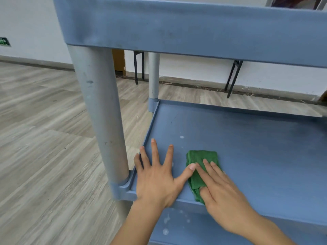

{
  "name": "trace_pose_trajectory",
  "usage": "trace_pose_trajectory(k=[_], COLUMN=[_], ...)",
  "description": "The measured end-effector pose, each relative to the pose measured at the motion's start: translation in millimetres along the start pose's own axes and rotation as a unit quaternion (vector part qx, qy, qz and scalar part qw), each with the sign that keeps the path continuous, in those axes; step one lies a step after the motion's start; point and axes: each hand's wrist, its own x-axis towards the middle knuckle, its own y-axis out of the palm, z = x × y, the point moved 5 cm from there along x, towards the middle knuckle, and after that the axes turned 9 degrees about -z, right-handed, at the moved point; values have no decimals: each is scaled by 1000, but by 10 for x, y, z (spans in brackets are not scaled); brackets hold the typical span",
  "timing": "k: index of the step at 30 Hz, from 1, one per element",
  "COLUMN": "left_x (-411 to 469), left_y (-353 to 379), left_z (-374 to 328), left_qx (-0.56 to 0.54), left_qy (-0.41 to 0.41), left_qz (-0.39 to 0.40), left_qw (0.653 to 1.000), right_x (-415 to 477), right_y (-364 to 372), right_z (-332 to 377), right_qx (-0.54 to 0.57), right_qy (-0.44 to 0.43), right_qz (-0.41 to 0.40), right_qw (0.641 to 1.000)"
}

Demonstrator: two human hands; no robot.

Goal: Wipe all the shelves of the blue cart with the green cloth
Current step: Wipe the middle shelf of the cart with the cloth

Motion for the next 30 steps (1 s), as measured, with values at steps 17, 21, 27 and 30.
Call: trace_pose_trajectory(k=[17,21,27,30], left_x=[-434,-730,-767,-781], left_y=[-246,-235,-228,-250], left_z=[240,301,322,368], left_qx=[61,79,80,52], left_qy=[121,146,122,140], left_qz=[-2,-28,-46,-45], left_qw=[991,986,988,988], right_x=[2127,2383,1902,1359], right_y=[304,312,315,231], right_z=[-265,-257,-60,143], right_qx=[-2,1,-7,7], right_qy=[56,77,67,44], right_qz=[22,14,33,38], right_qw=[998,997,997,998])
